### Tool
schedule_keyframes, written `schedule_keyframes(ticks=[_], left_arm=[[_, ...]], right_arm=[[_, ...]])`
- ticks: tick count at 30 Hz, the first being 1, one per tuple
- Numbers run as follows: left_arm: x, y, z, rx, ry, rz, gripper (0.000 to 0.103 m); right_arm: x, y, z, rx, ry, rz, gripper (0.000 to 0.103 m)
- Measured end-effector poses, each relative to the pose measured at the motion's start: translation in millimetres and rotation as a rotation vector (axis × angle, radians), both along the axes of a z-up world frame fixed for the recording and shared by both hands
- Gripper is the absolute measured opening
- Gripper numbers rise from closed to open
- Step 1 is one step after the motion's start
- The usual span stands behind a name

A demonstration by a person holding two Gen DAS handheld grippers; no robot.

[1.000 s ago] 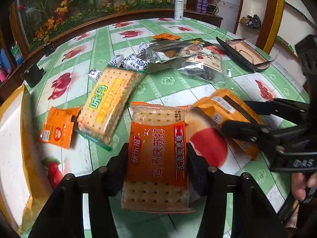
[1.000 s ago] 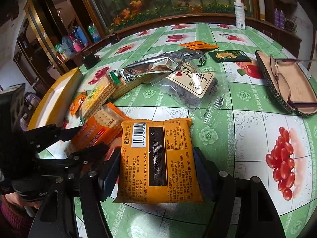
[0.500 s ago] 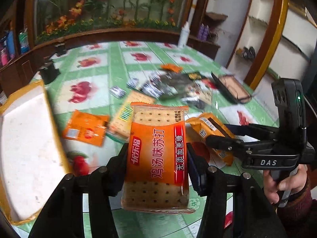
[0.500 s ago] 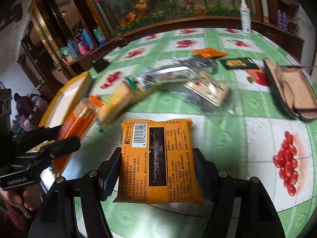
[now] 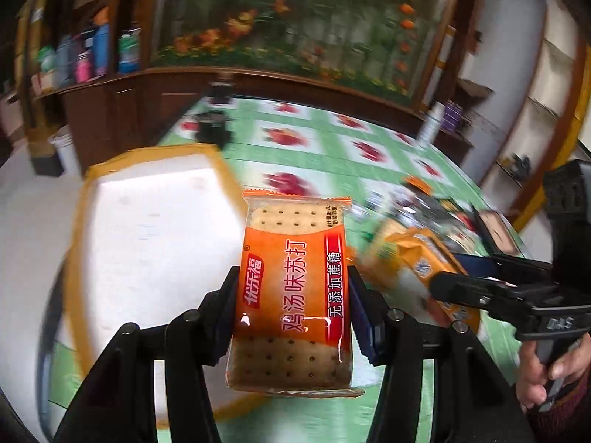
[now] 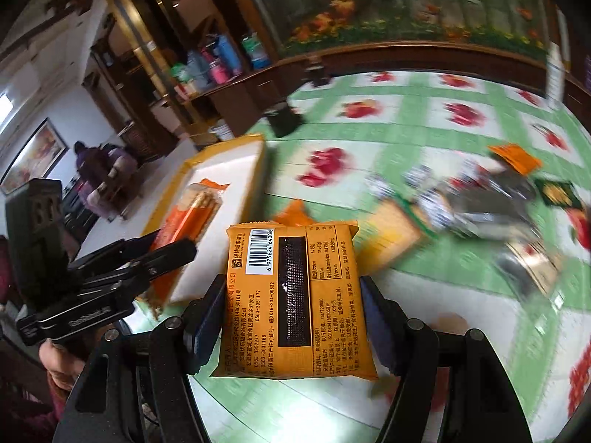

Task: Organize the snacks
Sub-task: 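Carry both packets to the tray and open both grippers to release them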

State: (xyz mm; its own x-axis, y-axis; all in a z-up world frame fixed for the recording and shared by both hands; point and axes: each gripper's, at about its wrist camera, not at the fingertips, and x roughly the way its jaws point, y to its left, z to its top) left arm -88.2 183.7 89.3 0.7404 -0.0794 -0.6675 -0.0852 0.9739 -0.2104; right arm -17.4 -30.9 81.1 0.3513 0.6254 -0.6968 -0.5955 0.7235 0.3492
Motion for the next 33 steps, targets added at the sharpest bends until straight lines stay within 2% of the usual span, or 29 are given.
schedule_keyframes(ticks=[7,14,19,23,26,33], left_arm=[[27,76,-3,0.017,0.064,0.153,0.053],[53,122,-27,-0.002,0.163,0.229,0.053],[63,129,-41,-0.026,0.205,0.249,0.053],[66,128,-48,-0.014,0.237,0.261,0.053],[68,128,-51,-0.005,0.248,0.261,0.053],[72,124,-53,0.015,0.253,0.257,0.053]], right_arm=[[28,80,22,0.018,0.013,0.055,0.074],[71,161,22,0.011,0.042,0.083,0.074],[108,214,-3,-0.019,0.109,0.087,0.074],[126,246,-22,-0.052,0.146,0.089,0.074],[134,268,-31,-0.095,0.14,0.087,0.074],[140,286,-45,-0.155,0.124,0.081,0.074]])
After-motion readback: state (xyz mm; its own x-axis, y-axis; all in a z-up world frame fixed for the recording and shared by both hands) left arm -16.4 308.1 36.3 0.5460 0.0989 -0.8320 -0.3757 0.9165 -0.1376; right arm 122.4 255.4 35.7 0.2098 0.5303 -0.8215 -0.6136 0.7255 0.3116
